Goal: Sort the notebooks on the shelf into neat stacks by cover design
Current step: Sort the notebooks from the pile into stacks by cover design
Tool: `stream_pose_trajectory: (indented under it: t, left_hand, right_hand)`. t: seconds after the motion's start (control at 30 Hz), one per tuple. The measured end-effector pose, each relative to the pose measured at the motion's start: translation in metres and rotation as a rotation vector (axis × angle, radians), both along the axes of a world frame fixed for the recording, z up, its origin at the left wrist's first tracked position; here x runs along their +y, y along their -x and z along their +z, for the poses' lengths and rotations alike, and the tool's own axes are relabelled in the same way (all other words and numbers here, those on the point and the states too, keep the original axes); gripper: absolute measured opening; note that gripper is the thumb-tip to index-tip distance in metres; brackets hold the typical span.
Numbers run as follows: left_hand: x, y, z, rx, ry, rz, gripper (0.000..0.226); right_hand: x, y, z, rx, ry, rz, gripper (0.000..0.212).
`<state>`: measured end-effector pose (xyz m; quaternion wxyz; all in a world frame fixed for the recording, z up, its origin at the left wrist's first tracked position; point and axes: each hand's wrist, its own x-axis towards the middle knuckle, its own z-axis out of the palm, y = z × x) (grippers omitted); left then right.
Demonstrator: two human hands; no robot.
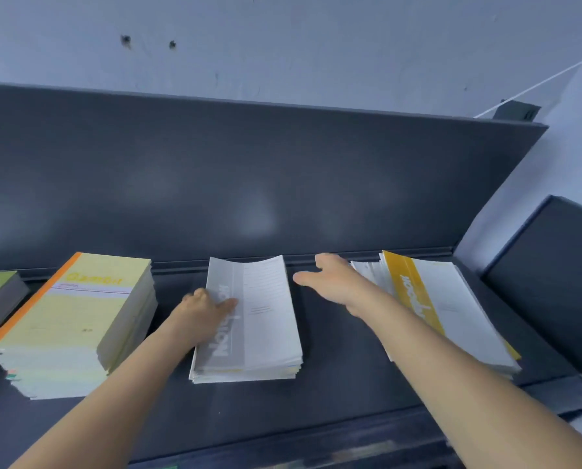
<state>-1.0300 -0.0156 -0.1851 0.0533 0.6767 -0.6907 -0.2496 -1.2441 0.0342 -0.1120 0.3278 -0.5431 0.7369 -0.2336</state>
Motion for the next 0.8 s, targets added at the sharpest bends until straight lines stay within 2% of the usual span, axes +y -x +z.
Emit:
stream_pose_trajectory:
  t: [0.07,0.17,0.23,0.27,0.33,0.37,0.43,0.5,0.53,0.6,0.67,0.7,0.73,0.77,0.8]
  left_hand:
    - [-0.002,-0.005,-0.007,-0.116,0.057,-0.108,0.053]
    - [-0.009,-0.009,-0.01,-0.253,0.06,-0.169,0.054]
    - [-0.01,-0.006,-0.008,-0.205,0.065,-0.149,0.055]
    - [-0.008,-0.004,-0.008,-0.194,0.078,-0.147,0.052]
    - [0.004,0.004,-0.001,-0.321,0.123,-0.145,0.059]
    - [0.01,0.008,0.002,-0.371,0.229,-0.093,0.07]
    - [0.025,0.022,0.017,-0.335,0.434,-0.073,0.086]
    - [0.034,0.048,0.02,-0.187,0.636,-0.214,0.08]
    - [0.041,0.068,0.023,-0.066,0.637,-0.284,0.07]
    - [0.059,0.112,0.034,0.243,0.394,-0.354,0.05]
    - [0.07,0.154,0.036,0.496,0.101,-0.36,0.026]
    - [0.073,0.171,0.035,0.593,-0.01,-0.341,0.029]
    - [0.073,0.185,0.032,0.665,-0.121,-0.307,0.044]
    - [0.074,0.197,0.029,0.727,-0.224,-0.258,0.058]
    - [0.074,0.206,0.028,0.777,-0.286,-0.21,0.061]
  right_hand:
    - [0.008,0.038,0.019,0.13,0.09,-0.03,0.036]
    - [0.025,0.105,0.037,0.33,0.086,-0.125,0.022]
    - [0.043,0.148,0.036,0.499,-0.063,-0.212,0.06]
    - [0.053,0.165,0.032,0.508,-0.145,-0.248,0.07]
    - [0.071,0.187,0.018,0.403,-0.275,-0.297,0.07]
    - [0.079,0.194,0.009,0.304,-0.304,-0.323,0.063]
    - [0.091,0.194,-0.005,0.099,-0.298,-0.364,0.051]
    - [0.091,0.198,-0.021,0.005,-0.242,-0.4,0.071]
    - [0.089,0.203,-0.03,-0.026,-0.213,-0.413,0.085]
    - [0.088,0.21,-0.042,-0.106,-0.168,-0.436,0.094]
    - [0.091,0.206,-0.038,-0.154,-0.141,-0.452,0.082]
    - [0.093,0.204,-0.036,-0.173,-0.133,-0.447,0.072]
    - [0.094,0.203,-0.036,-0.178,-0.126,-0.448,0.064]
    - [0.093,0.204,-0.037,-0.177,-0.118,-0.444,0.061]
    - [0.092,0.207,-0.039,-0.178,-0.115,-0.441,0.061]
